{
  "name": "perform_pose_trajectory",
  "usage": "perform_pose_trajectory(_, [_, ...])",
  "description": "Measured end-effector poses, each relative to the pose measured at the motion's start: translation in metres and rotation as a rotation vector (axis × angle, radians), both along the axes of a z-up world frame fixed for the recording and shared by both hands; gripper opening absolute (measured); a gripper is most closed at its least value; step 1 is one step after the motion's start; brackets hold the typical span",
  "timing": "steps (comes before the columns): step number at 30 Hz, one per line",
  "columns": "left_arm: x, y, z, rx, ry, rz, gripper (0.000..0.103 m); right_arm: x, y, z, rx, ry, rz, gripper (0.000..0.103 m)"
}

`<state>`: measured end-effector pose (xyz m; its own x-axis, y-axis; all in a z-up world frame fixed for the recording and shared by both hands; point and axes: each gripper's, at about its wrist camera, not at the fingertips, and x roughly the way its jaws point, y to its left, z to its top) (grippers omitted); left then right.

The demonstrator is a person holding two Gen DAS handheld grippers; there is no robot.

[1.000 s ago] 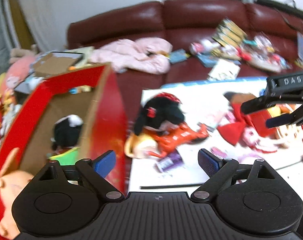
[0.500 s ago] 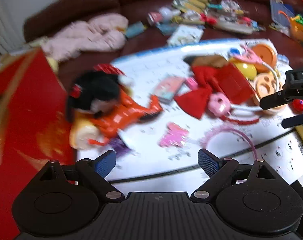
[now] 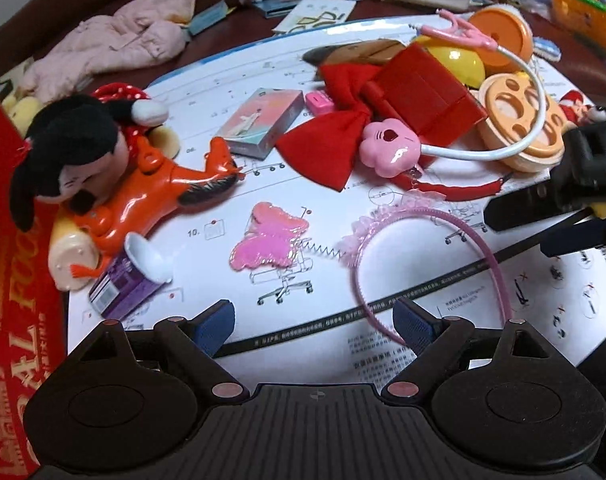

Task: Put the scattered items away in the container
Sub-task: 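Move both tools back over the table toward the pink lace headband, then lower both tools onto the band of the pink lace headband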

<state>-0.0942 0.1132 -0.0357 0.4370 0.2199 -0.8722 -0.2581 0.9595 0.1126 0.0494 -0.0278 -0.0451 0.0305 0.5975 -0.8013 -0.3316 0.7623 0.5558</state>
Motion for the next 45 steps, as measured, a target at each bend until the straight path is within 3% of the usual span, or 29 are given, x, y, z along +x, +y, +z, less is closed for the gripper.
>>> perform_pose_trajectory(2, [0.005, 0.0, -0.005, -0.002, 0.006, -0.001, 0.092, -0.001, 0.002, -0.001, -0.004, -0.023, 0.027, 0.068])
perform_pose_trajectory(6, [0.01, -0.002, -0.012, 0.002, 0.01, -0.015, 0.088, -0.004, 0.003, -0.003, 0.001, -0.088, 0.068, 0.064])
perform_pose_trajectory(10, [0.014, -0.002, -0.022, 0.012, 0.035, -0.035, 0.075, -0.013, 0.011, -0.004, -0.021, -0.214, 0.146, 0.058])
perform_pose_trajectory(14, [0.013, 0.001, -0.027, 0.011, 0.014, -0.043, 0.065, -0.018, 0.02, -0.011, -0.032, -0.287, 0.218, 0.044])
perform_pose_trajectory(17, [0.012, 0.004, -0.027, 0.008, 0.015, -0.045, 0.065, -0.02, 0.03, -0.016, -0.058, -0.338, 0.279, 0.032])
perform_pose_trajectory(20, [0.01, 0.009, -0.027, -0.003, 0.02, -0.036, 0.061, -0.02, 0.034, -0.019, -0.044, -0.344, 0.306, 0.031])
perform_pose_trajectory(23, [0.011, 0.012, -0.027, -0.011, 0.026, -0.032, 0.067, -0.023, 0.036, -0.023, -0.05, -0.377, 0.32, 0.03])
perform_pose_trajectory(28, [0.02, 0.01, -0.029, 0.068, 0.062, -0.044, 0.09, -0.019, 0.038, -0.023, -0.054, -0.37, 0.317, 0.03])
perform_pose_trajectory(30, [0.023, 0.012, -0.03, 0.058, 0.063, -0.046, 0.09, -0.017, 0.042, -0.022, -0.058, -0.36, 0.308, 0.03])
perform_pose_trajectory(33, [0.024, 0.016, -0.029, 0.013, 0.06, -0.041, 0.074, -0.015, 0.048, -0.022, -0.067, -0.355, 0.289, 0.03])
perform_pose_trajectory(35, [0.022, 0.015, -0.027, -0.05, 0.051, -0.069, 0.037, -0.015, 0.051, -0.021, -0.086, -0.347, 0.272, 0.03])
perform_pose_trajectory(38, [0.019, 0.005, -0.027, -0.056, 0.055, -0.112, 0.003, -0.02, 0.055, -0.021, -0.108, -0.325, 0.273, 0.015])
perform_pose_trajectory(41, [0.012, -0.002, -0.028, -0.039, 0.067, -0.127, 0.001, -0.028, 0.053, -0.02, -0.109, -0.31, 0.291, 0.015])
perform_pose_trajectory(45, [-0.003, 0.002, -0.028, -0.086, 0.078, -0.107, 0.0, -0.035, 0.045, -0.021, -0.087, -0.244, 0.288, 0.014])
